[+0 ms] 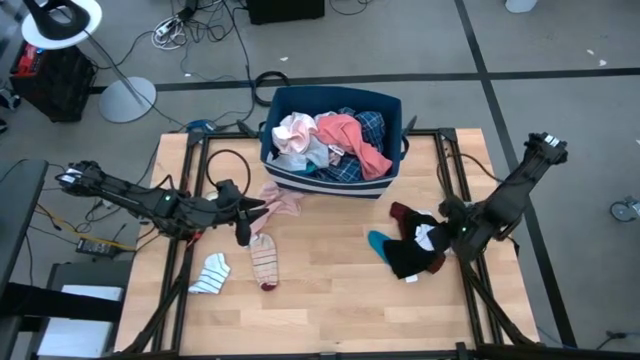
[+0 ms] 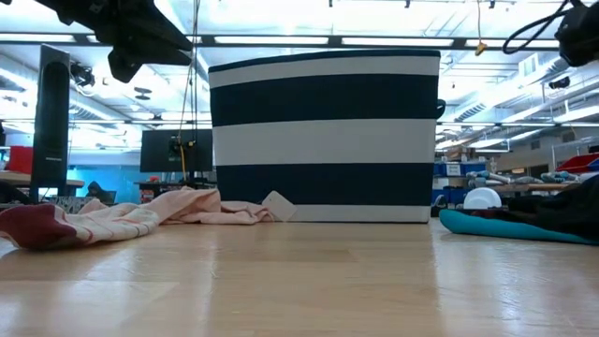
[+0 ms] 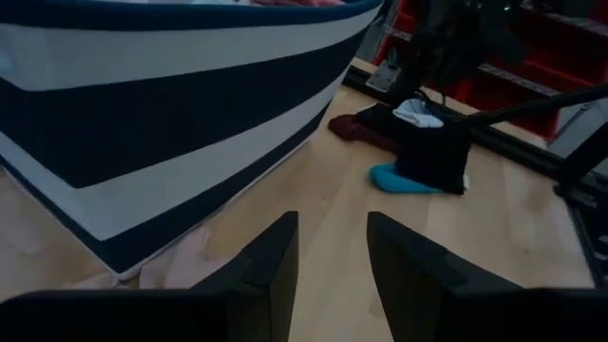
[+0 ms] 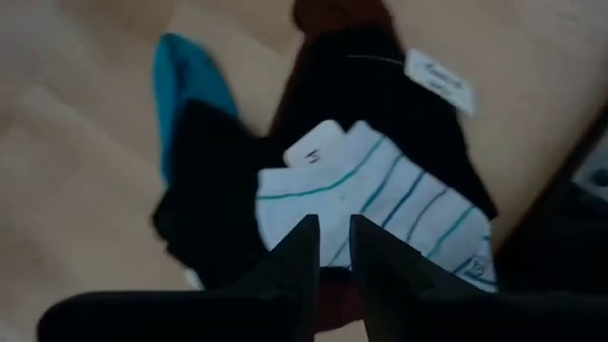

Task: Sort clothes
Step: Put the right striped white sock into the blue bin, then put the striped white sock into the bin, then put the pink scarf into the blue bin

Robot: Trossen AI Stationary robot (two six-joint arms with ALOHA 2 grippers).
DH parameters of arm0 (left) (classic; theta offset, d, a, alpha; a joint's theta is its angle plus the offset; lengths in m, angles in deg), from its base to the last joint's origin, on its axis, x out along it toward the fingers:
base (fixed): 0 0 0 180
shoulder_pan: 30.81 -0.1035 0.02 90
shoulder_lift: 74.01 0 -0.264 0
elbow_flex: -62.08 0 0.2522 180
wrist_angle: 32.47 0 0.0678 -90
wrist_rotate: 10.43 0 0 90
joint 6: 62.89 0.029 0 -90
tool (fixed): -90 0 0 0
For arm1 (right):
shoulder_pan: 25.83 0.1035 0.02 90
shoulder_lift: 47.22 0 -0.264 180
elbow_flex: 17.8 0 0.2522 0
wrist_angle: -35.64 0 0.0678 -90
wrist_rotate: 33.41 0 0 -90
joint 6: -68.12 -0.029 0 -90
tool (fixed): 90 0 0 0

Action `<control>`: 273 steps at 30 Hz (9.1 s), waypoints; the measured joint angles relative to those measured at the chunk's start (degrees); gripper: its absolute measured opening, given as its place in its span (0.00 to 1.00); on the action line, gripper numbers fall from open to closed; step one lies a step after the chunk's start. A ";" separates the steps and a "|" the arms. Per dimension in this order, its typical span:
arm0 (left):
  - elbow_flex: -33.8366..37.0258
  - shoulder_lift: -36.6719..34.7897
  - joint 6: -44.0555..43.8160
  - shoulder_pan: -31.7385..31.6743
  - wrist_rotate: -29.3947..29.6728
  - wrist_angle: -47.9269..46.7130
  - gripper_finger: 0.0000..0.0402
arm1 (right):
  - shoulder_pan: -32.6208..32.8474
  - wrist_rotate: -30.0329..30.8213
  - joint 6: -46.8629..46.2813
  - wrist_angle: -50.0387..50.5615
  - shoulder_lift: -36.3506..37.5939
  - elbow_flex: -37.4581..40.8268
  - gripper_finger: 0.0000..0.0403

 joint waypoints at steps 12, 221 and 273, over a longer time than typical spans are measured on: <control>0.00 0.00 -0.07 0.02 0.00 0.21 0.33 | -4.62 -4.43 18.54 -11.46 2.06 -0.20 0.23; -62.77 31.01 24.51 -19.89 0.67 -27.87 0.00 | -25.46 1.31 72.36 -44.70 -8.46 -5.55 0.48; 4.95 14.96 4.26 -14.91 -2.85 7.98 0.25 | -25.44 1.86 71.07 -42.65 -8.44 -5.55 0.46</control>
